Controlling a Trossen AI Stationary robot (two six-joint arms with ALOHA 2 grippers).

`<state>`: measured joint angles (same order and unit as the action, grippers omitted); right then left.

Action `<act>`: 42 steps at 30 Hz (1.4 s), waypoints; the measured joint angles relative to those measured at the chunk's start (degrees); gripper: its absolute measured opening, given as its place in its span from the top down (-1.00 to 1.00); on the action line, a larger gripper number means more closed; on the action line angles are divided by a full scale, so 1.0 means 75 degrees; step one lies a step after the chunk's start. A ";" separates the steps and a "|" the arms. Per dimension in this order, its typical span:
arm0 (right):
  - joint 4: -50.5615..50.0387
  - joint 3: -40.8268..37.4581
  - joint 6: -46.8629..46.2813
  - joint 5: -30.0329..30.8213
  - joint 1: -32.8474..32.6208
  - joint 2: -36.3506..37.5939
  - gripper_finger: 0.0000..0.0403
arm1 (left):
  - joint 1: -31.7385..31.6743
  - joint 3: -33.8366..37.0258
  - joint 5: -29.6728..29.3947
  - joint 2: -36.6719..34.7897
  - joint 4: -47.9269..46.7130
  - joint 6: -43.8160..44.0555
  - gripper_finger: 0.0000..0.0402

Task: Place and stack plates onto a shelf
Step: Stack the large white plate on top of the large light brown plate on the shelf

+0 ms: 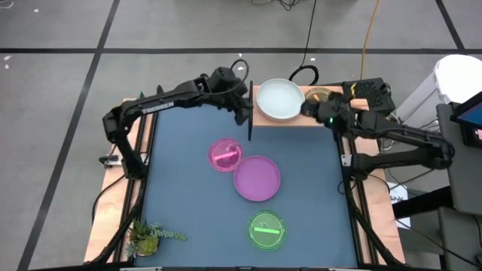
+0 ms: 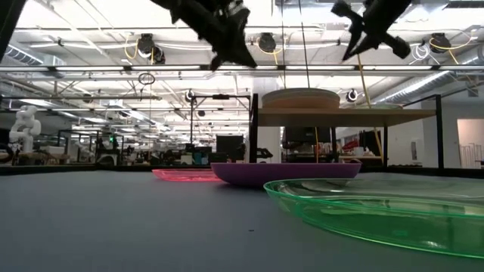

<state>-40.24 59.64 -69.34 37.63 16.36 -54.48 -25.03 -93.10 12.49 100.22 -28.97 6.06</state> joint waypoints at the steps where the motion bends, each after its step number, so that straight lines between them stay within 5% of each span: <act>1: 0.0008 0.0000 0.0223 -0.0154 0.0276 0.0000 1.00 | 0.0124 -0.0012 -0.0076 -0.0107 0.0060 -0.0052 1.00; 10: 0.0011 -0.0142 0.1199 -0.1863 0.2175 -0.0414 1.00 | 0.1127 -0.0017 -0.0308 -0.0631 -0.0123 0.0165 1.00; 20: 0.0436 -0.0210 0.1802 -0.3235 0.3232 -0.0982 1.00 | 0.1766 -0.0014 -0.0689 -0.0614 -0.0126 0.0273 1.00; 42: 0.0827 -0.0210 0.1972 -0.3480 0.3409 -0.1489 1.00 | 0.1808 -0.0014 -0.0703 -0.0614 -0.0153 0.0113 1.00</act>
<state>-34.04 58.06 -54.55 11.53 41.93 -65.64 -11.46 -93.21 7.22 95.61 -30.11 6.92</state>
